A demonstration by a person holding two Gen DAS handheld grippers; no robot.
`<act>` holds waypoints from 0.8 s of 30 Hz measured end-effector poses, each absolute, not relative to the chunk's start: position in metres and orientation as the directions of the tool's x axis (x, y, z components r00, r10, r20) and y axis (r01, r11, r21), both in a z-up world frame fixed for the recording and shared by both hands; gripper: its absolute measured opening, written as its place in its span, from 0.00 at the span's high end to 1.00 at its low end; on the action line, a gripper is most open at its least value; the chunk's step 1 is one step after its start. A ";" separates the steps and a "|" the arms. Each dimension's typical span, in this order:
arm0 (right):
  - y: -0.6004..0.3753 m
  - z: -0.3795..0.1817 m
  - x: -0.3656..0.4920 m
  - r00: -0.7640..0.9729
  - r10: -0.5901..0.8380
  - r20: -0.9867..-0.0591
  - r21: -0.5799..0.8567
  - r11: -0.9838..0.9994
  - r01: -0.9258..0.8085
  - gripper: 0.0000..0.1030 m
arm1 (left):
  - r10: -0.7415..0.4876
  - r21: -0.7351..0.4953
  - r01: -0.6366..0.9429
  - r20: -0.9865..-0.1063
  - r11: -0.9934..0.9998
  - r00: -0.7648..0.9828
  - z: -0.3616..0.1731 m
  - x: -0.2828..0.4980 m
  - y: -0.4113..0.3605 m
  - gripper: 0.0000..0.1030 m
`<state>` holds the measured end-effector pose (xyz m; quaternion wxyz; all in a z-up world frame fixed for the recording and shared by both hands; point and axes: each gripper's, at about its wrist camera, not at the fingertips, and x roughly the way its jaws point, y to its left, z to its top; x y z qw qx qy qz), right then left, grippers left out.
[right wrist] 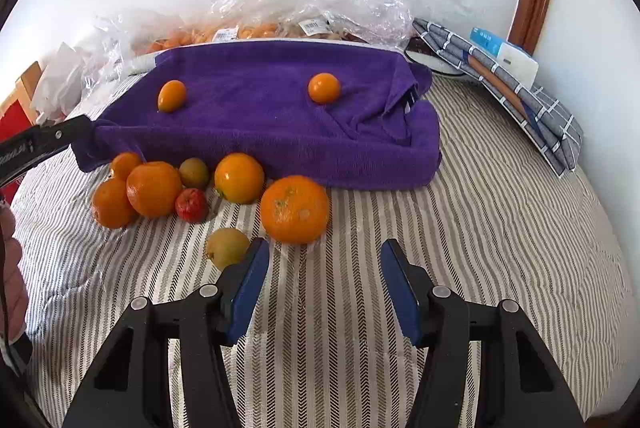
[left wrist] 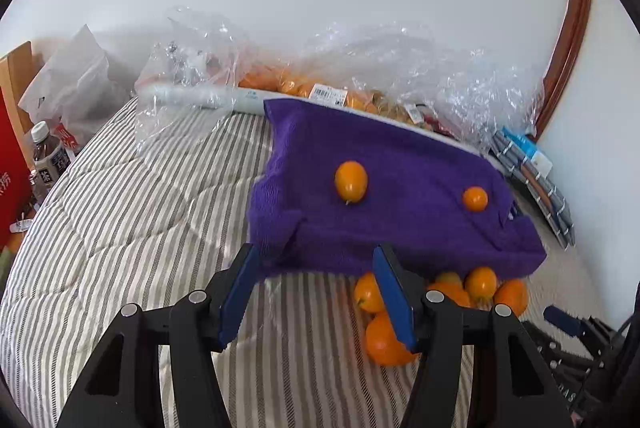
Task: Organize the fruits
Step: 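Grasp a large orange with the right gripper while the left gripper grasps another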
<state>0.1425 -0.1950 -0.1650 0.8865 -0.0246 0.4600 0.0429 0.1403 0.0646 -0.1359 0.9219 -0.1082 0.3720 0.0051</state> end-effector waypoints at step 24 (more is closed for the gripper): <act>-0.185 -0.170 0.169 0.547 0.191 -0.815 0.110 0.978 -0.177 0.55 | -0.101 -0.221 -0.084 -0.709 0.972 0.698 -0.152 0.137 0.071 0.45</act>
